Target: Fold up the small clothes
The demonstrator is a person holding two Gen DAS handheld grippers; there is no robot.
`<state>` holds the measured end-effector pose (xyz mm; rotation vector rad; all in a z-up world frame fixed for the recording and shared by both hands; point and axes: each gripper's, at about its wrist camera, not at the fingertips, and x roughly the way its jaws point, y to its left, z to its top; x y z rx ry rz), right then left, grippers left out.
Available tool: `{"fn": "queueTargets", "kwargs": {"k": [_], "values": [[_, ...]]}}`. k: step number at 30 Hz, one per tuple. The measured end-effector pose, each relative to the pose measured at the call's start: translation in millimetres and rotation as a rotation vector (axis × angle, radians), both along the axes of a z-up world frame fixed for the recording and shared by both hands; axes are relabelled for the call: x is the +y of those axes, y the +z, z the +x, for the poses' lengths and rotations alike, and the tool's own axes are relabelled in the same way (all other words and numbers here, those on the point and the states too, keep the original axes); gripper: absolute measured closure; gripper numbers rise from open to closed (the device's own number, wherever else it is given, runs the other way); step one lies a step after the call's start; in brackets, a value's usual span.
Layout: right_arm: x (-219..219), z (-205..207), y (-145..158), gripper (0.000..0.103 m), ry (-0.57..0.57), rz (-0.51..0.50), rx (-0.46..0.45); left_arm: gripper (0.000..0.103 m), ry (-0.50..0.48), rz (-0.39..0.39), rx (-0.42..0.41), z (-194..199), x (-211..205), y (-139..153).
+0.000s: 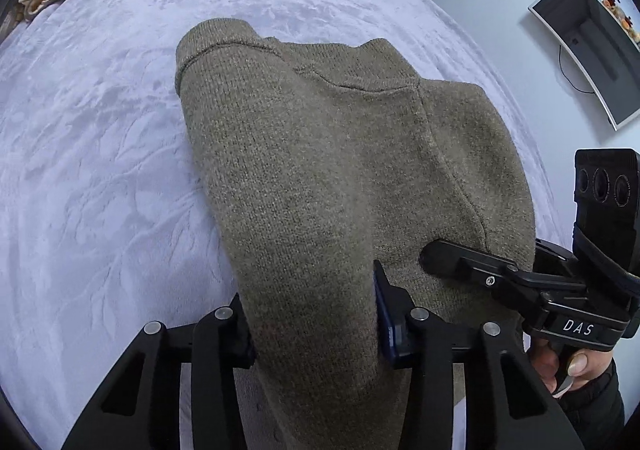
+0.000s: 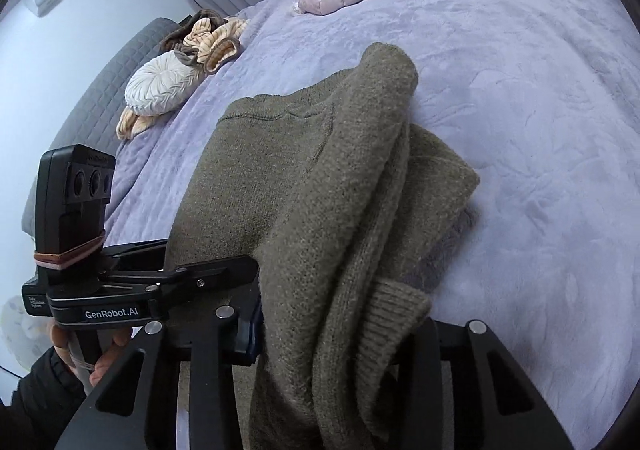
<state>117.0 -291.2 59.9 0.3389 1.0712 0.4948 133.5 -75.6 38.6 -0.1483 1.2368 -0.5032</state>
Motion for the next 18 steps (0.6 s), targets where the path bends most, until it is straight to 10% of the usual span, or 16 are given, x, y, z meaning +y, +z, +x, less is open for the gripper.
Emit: {"fn": "queueTargets", "kwargs": {"k": [18], "values": [[44, -81, 43, 0.061, 0.011, -0.022, 0.007, 0.058, -0.009, 0.076, -0.022, -84, 27, 41]]}}
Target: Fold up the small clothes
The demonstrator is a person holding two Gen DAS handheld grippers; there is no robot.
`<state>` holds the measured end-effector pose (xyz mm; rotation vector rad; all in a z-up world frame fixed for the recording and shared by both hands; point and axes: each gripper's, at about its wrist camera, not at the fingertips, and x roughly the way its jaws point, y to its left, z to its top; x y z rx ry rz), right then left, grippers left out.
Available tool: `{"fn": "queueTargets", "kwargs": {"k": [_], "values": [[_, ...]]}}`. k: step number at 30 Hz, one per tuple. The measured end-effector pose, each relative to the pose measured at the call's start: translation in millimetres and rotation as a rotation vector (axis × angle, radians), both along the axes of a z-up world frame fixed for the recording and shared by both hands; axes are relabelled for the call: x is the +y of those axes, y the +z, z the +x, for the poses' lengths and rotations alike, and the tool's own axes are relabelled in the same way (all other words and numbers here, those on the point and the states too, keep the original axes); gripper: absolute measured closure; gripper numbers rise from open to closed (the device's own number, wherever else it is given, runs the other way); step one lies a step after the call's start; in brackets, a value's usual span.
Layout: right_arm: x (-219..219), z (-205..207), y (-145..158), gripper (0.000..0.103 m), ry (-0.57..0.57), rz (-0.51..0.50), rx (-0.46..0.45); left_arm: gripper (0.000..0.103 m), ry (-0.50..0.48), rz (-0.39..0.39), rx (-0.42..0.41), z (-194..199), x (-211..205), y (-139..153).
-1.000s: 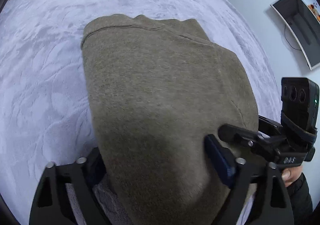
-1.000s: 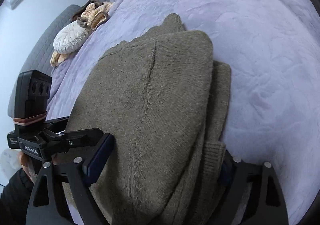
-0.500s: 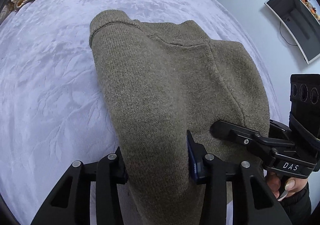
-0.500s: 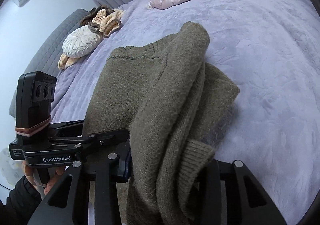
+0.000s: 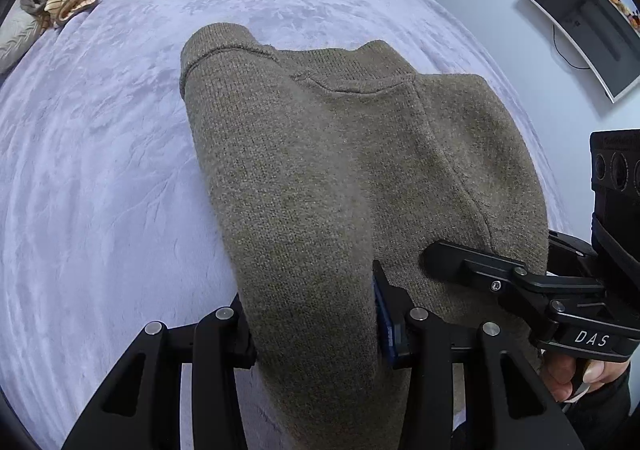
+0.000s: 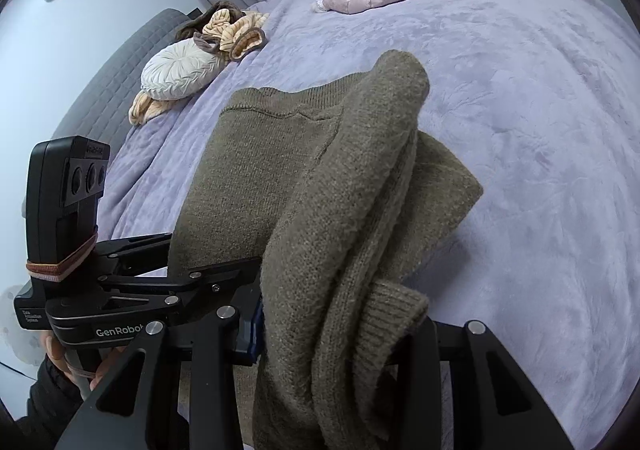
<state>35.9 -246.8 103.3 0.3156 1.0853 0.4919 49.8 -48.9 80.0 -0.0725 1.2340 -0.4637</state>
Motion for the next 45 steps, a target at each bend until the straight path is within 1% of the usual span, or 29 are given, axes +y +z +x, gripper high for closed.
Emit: {"fn": "queueTargets", "kwargs": {"k": [4, 10, 16, 23, 29, 33, 36, 41, 45], "values": [[10, -21, 1, 0.061, 0.010, -0.005, -0.005, 0.058, 0.011, 0.018, -0.015, -24, 5, -1], [19, -50, -6, 0.061, 0.002, 0.009, 0.003, 0.058, 0.030, 0.047, -0.021, -52, 7, -4], [26, -69, -2, 0.061, -0.006, 0.011, 0.012, 0.058, 0.043, 0.035, -0.024, -72, 12, 1], [33, -82, 0, 0.061, 0.010, 0.007, 0.024, 0.058, 0.042, 0.033, -0.027, -75, 13, 9], [38, -87, -3, 0.061, 0.023, 0.002, 0.032, 0.058, 0.046, 0.042, -0.027, -71, 11, 9], [40, -90, -4, 0.061, 0.025, 0.005, 0.038, 0.058, 0.058, 0.034, -0.017, -68, 10, 10], [41, -90, -8, 0.061, 0.028, 0.014, 0.049, 0.058, 0.057, 0.049, -0.021, -71, 12, 10], [43, -89, -16, 0.061, 0.035, 0.014, 0.066, 0.058, 0.057, 0.049, -0.013, -68, 12, 3], [43, -85, -30, 0.061, 0.036, 0.016, 0.097, 0.058, 0.065, 0.051, 0.013, -64, 13, -9]]}}
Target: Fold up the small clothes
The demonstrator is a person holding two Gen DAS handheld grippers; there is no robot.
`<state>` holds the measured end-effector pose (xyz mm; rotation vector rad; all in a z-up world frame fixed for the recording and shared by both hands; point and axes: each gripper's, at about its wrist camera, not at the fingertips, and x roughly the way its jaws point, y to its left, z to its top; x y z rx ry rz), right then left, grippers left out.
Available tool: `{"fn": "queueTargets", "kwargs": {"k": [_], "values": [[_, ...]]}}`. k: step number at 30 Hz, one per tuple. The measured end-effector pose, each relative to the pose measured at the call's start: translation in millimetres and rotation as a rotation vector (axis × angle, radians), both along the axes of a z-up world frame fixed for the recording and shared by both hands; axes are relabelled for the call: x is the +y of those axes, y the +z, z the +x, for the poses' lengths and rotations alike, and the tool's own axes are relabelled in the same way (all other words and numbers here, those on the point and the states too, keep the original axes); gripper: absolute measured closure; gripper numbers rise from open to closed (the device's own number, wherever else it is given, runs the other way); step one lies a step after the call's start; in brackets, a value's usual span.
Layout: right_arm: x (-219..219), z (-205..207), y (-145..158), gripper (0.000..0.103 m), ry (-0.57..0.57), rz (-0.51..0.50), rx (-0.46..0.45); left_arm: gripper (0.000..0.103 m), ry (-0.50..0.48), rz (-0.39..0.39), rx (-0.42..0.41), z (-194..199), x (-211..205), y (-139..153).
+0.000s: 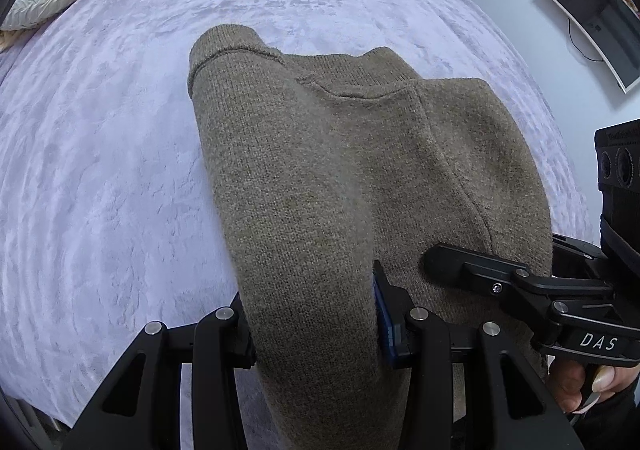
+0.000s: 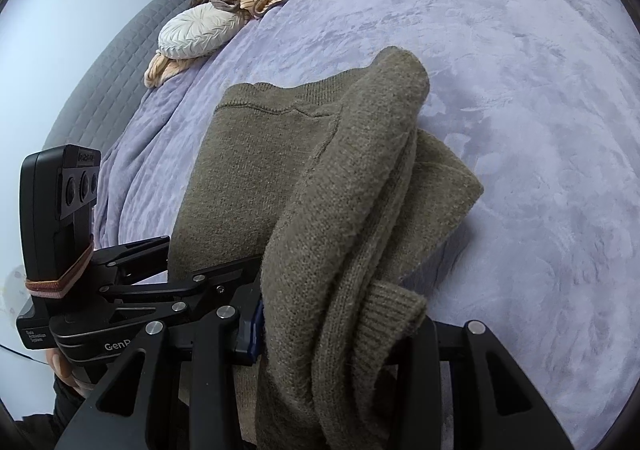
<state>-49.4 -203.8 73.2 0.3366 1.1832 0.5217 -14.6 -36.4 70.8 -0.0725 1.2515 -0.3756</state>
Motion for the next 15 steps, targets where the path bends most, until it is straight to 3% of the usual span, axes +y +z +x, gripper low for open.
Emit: {"fn": "queueTargets", "kwargs": {"k": [10, 15], "values": [[-2, 11, -23, 0.061, -0.008, -0.001, 0.038, 0.056, 0.014, -0.050, 0.015, -2, 10, -22], [-10, 14, -36, 0.060, -0.021, 0.017, 0.060, 0.039, 0.012, -0.012, -0.030, -6, 7, -26]]}}
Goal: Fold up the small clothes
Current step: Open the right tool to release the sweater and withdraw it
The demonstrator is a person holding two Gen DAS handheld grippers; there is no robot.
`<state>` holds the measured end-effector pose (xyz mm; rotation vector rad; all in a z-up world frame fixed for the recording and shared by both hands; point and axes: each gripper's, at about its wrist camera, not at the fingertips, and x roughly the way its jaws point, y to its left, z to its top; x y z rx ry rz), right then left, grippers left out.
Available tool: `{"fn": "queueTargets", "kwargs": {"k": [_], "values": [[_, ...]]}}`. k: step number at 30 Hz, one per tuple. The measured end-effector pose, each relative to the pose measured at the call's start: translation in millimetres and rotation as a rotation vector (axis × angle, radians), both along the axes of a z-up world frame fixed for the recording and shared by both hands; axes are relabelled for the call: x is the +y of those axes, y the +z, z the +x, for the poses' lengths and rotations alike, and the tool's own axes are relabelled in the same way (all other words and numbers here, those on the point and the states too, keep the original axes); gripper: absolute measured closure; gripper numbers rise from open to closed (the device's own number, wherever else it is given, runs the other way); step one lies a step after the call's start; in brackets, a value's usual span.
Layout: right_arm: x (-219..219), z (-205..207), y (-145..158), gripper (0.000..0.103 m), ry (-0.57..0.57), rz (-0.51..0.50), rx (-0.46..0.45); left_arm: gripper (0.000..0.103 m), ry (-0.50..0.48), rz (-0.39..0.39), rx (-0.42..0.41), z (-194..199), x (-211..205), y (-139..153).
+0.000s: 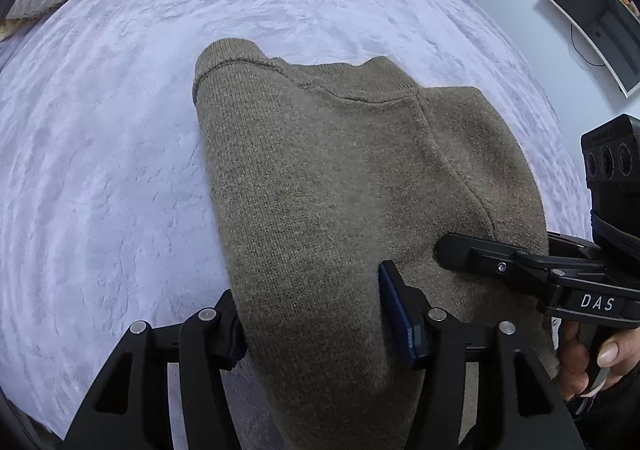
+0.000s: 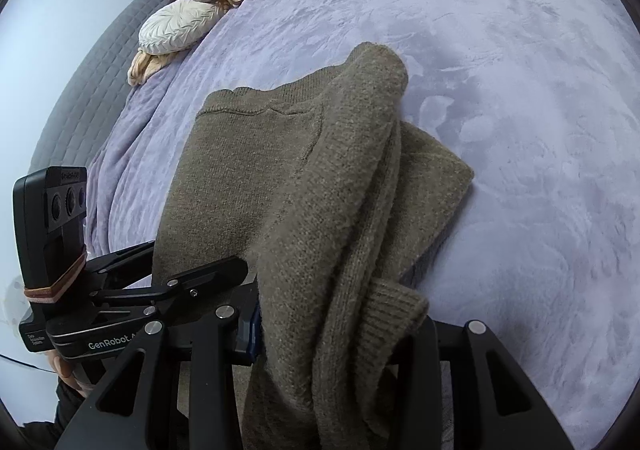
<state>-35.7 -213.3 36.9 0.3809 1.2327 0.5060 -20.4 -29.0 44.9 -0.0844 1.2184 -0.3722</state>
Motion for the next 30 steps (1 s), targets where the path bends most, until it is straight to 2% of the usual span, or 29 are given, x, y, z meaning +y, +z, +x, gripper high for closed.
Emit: {"fn": "queueTargets", "kwargs": {"k": [1, 2, 3, 4, 6, 11, 13, 16, 18, 20, 23, 26, 30], "values": [[-1, 1, -3, 0.058, 0.000, 0.001, 0.005, 0.033, 0.006, 0.022, -0.011, -1, 0, -1], [-3, 2, -5, 0.056, -0.002, 0.000, 0.013, 0.019, 0.024, 0.057, -0.025, -1, 1, -2], [-5, 4, -8, 0.046, -0.007, 0.000, 0.025, 0.016, 0.038, 0.070, -0.035, -2, 3, -2], [-8, 5, -11, 0.038, -0.017, 0.006, 0.042, 0.016, 0.044, 0.054, -0.033, -3, 7, 0], [-16, 4, -10, 0.037, -0.038, 0.030, 0.052, 0.016, 0.074, 0.044, -0.046, -7, 16, 8], [-32, -6, 32, 0.037, -0.099, -0.032, -0.125, 0.016, 0.120, 0.214, -0.226, -24, 23, 41], [-26, -8, 50, 0.037, -0.076, -0.051, -0.214, 0.016, 0.128, 0.268, -0.240, -20, 20, 40], [-8, -3, 62, 0.037, -0.004, -0.020, -0.277, 0.016, 0.143, 0.263, -0.195, -4, 16, 29], [4, 6, 58, 0.037, 0.050, -0.014, -0.272, 0.016, 0.144, 0.284, -0.179, 3, 13, 23], [12, 18, 44, 0.037, 0.083, -0.017, -0.221, 0.016, 0.143, 0.302, -0.177, 5, 10, 19], [19, 34, 20, 0.037, 0.078, -0.071, -0.166, 0.016, 0.139, 0.304, -0.175, 6, 7, 14], [17, 44, 7, 0.037, 0.069, -0.047, -0.137, 0.016, 0.142, 0.303, -0.170, 5, 5, 11], [17, 44, 0, 0.037, 0.092, -0.065, -0.149, 0.016, 0.143, 0.302, -0.163, 5, 3, 7]]}}
